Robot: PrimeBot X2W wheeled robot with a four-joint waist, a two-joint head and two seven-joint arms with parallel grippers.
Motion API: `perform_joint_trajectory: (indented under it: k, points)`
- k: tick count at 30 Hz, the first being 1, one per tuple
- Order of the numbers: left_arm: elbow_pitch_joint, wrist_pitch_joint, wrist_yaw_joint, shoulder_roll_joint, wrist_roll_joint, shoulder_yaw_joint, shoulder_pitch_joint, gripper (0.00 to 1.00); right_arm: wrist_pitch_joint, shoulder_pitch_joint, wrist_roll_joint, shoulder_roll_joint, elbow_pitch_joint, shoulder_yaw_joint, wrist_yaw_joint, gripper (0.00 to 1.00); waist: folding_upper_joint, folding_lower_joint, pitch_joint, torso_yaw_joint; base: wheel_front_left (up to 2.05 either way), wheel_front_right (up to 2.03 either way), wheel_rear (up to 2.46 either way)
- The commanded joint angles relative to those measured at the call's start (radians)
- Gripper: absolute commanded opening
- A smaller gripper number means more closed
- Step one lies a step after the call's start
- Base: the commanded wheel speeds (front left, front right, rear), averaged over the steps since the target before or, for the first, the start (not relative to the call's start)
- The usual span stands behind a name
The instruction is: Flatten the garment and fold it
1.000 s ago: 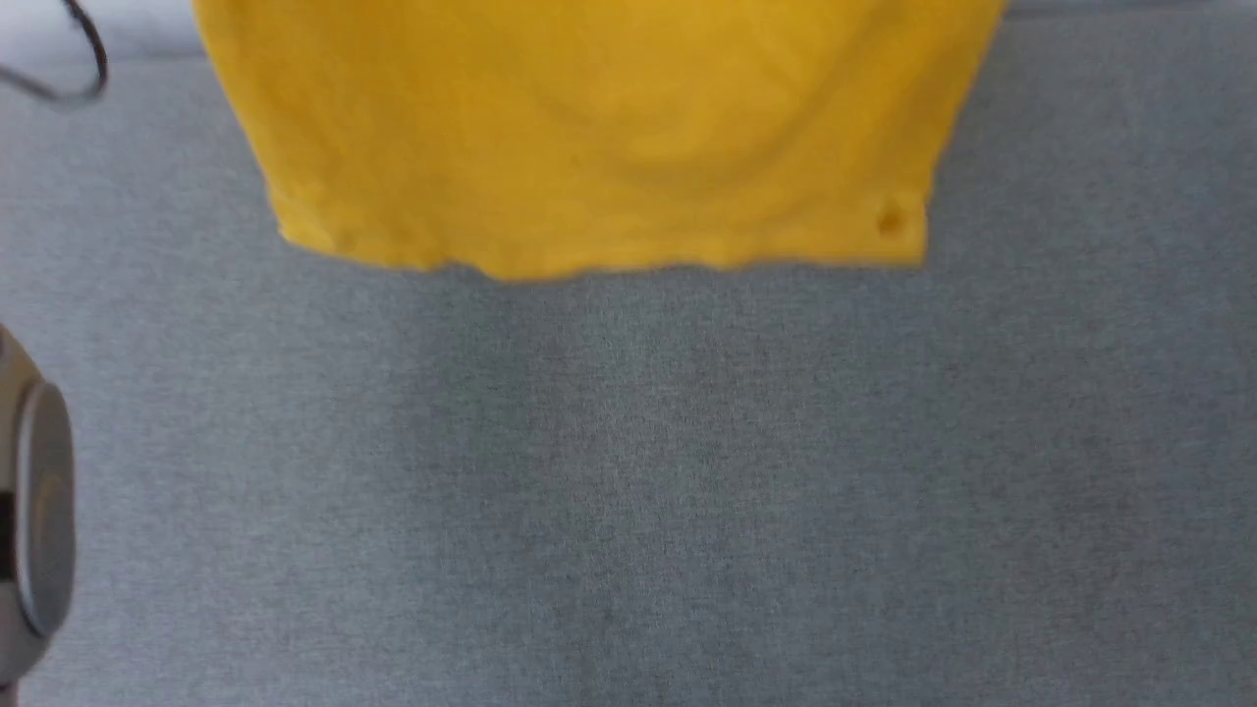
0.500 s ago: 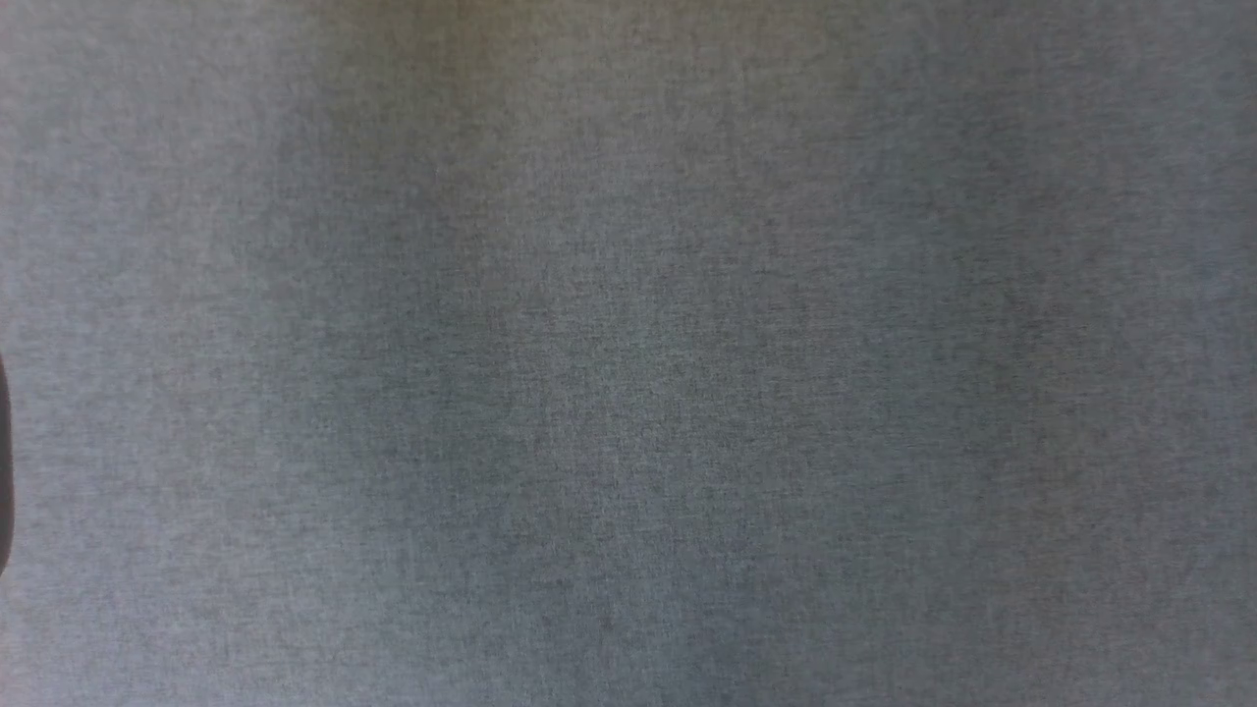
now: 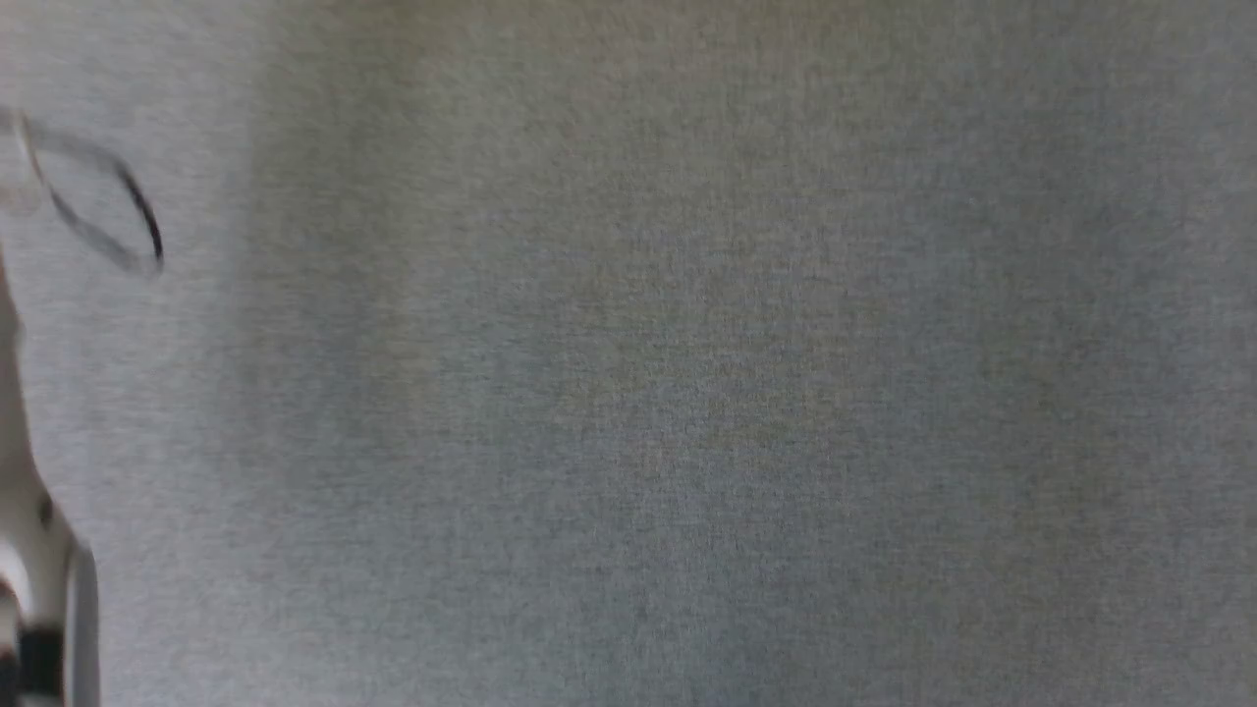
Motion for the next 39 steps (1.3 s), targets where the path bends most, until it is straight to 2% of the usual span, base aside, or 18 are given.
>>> perform_joint_trajectory:
  k: [1,4,7,12,16,21,24,30,35,39]
  points:
    - [-0.06,0.012,-0.001,0.014,-0.02,0.014,0.087,0.0,0.02,0.088,0.039,-0.028,-0.07,0.001,-0.002,0.0,0.0,0.0,-0.093,0.031,0.0,0.0,0.0]
    - [-0.183,0.046,0.024,0.023,-0.062,0.048,0.26,0.0,0.074,0.268,0.099,-0.056,-0.222,-0.026,-0.002,0.0,0.0,0.0,-0.145,0.032,0.0,0.0,0.0]
    - [-0.307,0.076,0.058,0.023,-0.096,0.082,0.441,0.0,0.136,0.467,0.144,-0.049,-0.381,-0.081,-0.002,0.0,0.0,0.0,-0.189,0.033,0.0,0.0,0.0]
    - [-0.462,0.091,0.109,0.01,-0.11,0.115,0.752,0.0,0.224,0.808,0.192,0.031,-0.606,-0.151,-0.002,0.0,0.0,0.0,-0.252,0.033,0.0,0.0,0.0]
    - [-0.52,0.071,0.133,-0.041,-0.137,0.124,0.984,0.0,0.251,1.04,0.227,0.096,-0.706,-0.151,-0.002,0.0,0.0,0.0,-0.304,0.033,0.0,0.0,0.0]
    - [-0.52,0.071,0.123,-0.077,-0.147,0.076,1.223,0.0,0.262,1.276,0.266,0.157,-0.747,-0.167,-0.002,0.0,0.0,0.0,-0.362,0.039,0.0,0.0,0.0]
    - [-0.514,0.088,0.119,-0.086,-0.15,0.042,1.324,0.0,0.275,1.402,0.288,0.166,-0.749,-0.185,-0.002,0.0,0.0,0.0,-0.393,0.047,0.0,0.0,0.0]
    - [-0.49,0.135,0.13,-0.076,-0.165,0.025,1.465,0.0,0.311,1.605,0.336,0.133,-0.74,-0.208,-0.002,0.0,0.0,0.0,-0.446,0.049,0.0,0.0,0.0]
    - [-0.462,0.238,0.129,-0.031,-0.182,-0.005,1.573,0.0,0.366,1.733,0.381,0.089,-0.712,-0.228,-0.002,0.0,0.0,0.0,-0.477,0.039,0.0,0.0,0.0]
    - [-0.453,0.286,0.133,-0.018,-0.204,-0.014,1.619,0.0,0.389,1.8,0.388,0.069,-0.681,-0.248,-0.002,0.0,0.0,0.0,-0.49,0.036,0.0,0.0,0.0]
